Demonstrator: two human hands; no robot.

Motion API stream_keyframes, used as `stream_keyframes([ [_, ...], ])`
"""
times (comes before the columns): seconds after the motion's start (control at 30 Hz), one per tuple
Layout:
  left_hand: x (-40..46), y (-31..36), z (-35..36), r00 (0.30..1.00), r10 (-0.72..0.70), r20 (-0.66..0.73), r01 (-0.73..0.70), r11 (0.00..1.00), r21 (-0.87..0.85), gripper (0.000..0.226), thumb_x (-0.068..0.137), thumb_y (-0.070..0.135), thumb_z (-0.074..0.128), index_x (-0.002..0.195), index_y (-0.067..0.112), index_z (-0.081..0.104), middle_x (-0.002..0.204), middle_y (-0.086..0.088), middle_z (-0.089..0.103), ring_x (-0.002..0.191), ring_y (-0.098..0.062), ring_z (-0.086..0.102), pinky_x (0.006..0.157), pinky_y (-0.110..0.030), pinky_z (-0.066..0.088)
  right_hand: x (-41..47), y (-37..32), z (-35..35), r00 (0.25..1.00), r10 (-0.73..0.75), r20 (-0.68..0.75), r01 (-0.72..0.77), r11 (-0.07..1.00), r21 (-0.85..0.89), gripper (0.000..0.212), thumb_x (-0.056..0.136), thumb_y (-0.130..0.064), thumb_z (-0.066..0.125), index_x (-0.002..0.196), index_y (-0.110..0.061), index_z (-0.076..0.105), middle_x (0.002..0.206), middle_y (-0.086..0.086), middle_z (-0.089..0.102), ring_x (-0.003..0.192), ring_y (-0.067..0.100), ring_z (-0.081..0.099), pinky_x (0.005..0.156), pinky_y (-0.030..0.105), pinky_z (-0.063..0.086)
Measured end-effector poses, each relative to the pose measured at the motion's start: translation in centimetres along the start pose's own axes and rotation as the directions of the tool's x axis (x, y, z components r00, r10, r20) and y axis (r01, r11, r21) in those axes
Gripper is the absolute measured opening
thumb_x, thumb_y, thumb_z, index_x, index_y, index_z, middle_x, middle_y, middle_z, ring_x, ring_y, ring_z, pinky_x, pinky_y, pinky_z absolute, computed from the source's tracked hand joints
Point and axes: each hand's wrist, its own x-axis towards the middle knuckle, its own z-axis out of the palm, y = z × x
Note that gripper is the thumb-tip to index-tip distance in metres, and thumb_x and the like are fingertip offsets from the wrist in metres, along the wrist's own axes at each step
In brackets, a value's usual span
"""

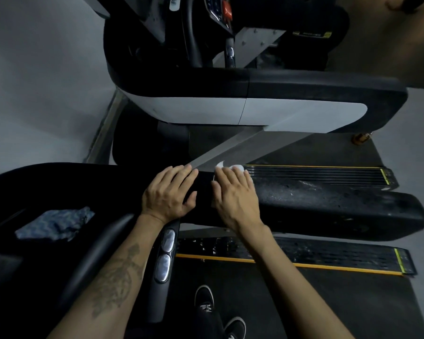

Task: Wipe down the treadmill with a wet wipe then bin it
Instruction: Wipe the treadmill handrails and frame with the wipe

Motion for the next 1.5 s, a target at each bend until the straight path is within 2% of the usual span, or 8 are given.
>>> stream_keyframes([
  [0.2, 0.1, 0.0, 0.0, 1.000, -0.004, 0.000, 0.004, 1.000, -0.001, 0.050, 0.099, 0.037, 0.046, 0.132, 0.007, 0.069, 0.131, -0.013, 0.069, 0.114, -0.030, 0.068, 0.099, -0.044, 0.052, -1.8, -2.0, 0.6, 0.992, 0.122, -0.024, -0.121, 0.992, 0.023, 0.065, 0.103, -0.042, 0.020, 0.154, -0.007, 0.041, 0.158, 0.012, 0.043, 0.152, 0.028, 0.028, 0.127, 0.045, 0.012],
  [0.33, 0.1, 0.0, -0.3, 1.000, 0.000, 0.006, 0.000, 1.000, -0.004, 0.049, 0.100, 0.036, 0.046, 0.133, 0.008, 0.068, 0.132, -0.013, 0.068, 0.114, -0.030, 0.068, 0.099, -0.044, 0.052, 1.2, -1.1, -0.2, 0.998, -0.019, 0.059, 0.019, 1.000, 0.005, 0.064, 0.100, -0.044, 0.014, 0.141, -0.018, 0.056, 0.139, 0.003, 0.061, 0.135, 0.023, 0.048, 0.121, 0.042, 0.022],
  [0.6, 0.1, 0.1, -0.4, 1.000, 0.006, 0.021, -0.006, 1.000, 0.003, 0.049, 0.101, 0.036, 0.044, 0.135, 0.010, 0.067, 0.132, -0.013, 0.068, 0.113, -0.031, 0.068, 0.097, -0.045, 0.053, 0.5, -0.4, -0.8, 0.987, 0.163, -0.015, -0.164, 0.984, -0.075, 0.055, 0.101, -0.040, 0.018, 0.118, -0.015, 0.064, 0.117, 0.007, 0.067, 0.117, 0.029, 0.056, 0.112, 0.046, 0.035],
  [0.73, 0.2, 0.1, -0.4, 1.000, 0.004, 0.019, -0.004, 1.000, 0.002, 0.048, 0.101, 0.036, 0.044, 0.134, 0.010, 0.068, 0.131, -0.013, 0.068, 0.113, -0.031, 0.068, 0.098, -0.045, 0.053, 2.8, -1.0, -1.1, 0.992, -0.006, 0.123, 0.013, 0.998, -0.059, 0.061, 0.098, -0.040, 0.013, 0.118, -0.019, 0.066, 0.117, 0.004, 0.069, 0.109, 0.027, 0.063, 0.100, 0.040, 0.040],
  [0.87, 0.2, 0.0, -0.4, 1.000, 0.001, 0.024, 0.000, 1.000, -0.003, 0.049, 0.100, 0.036, 0.044, 0.134, 0.010, 0.068, 0.131, -0.014, 0.068, 0.112, -0.031, 0.068, 0.098, -0.045, 0.052, 4.5, 0.2, -2.0, 0.961, 0.036, 0.273, -0.010, 0.995, -0.096, 0.036, 0.106, -0.032, 0.033, 0.111, -0.017, 0.066, 0.118, 0.008, 0.069, 0.109, 0.034, 0.065, 0.090, 0.042, 0.043],
  [1.1, 0.2, 0.1, -0.4, 1.000, -0.001, 0.018, 0.001, 1.000, -0.007, 0.049, 0.100, 0.037, 0.045, 0.134, 0.010, 0.068, 0.131, -0.013, 0.069, 0.112, -0.031, 0.069, 0.098, -0.045, 0.053, 0.6, -0.1, -1.1, 0.996, 0.078, 0.046, -0.072, 0.990, -0.122, 0.044, 0.101, -0.032, 0.035, 0.122, -0.010, 0.066, 0.113, 0.006, 0.071, 0.109, 0.030, 0.062, 0.097, 0.042, 0.042],
  [1.3, 0.2, 0.1, -0.6, 1.000, -0.014, 0.023, 0.014, 1.000, -0.018, 0.048, 0.100, 0.037, 0.045, 0.133, 0.011, 0.068, 0.130, -0.012, 0.069, 0.113, -0.030, 0.068, 0.098, -0.045, 0.053, 4.1, 2.5, -2.0, 0.974, 0.069, 0.215, -0.031, 0.984, -0.177, 0.042, 0.108, -0.035, 0.030, 0.111, -0.018, 0.068, 0.116, 0.008, 0.071, 0.106, 0.033, 0.066, 0.082, 0.039, 0.041],
  [1.5, 0.2, 0.1, -0.3, 1.000, -0.013, 0.023, 0.014, 1.000, -0.008, 0.048, 0.100, 0.037, 0.046, 0.133, 0.011, 0.069, 0.130, -0.012, 0.069, 0.112, -0.030, 0.069, 0.098, -0.045, 0.053, 1.3, 1.2, -2.8, 0.990, 0.104, 0.098, -0.082, 0.974, -0.210, 0.049, 0.095, -0.033, 0.028, 0.096, -0.009, 0.070, 0.099, 0.012, 0.072, 0.096, 0.036, 0.066, 0.081, 0.041, 0.046],
])
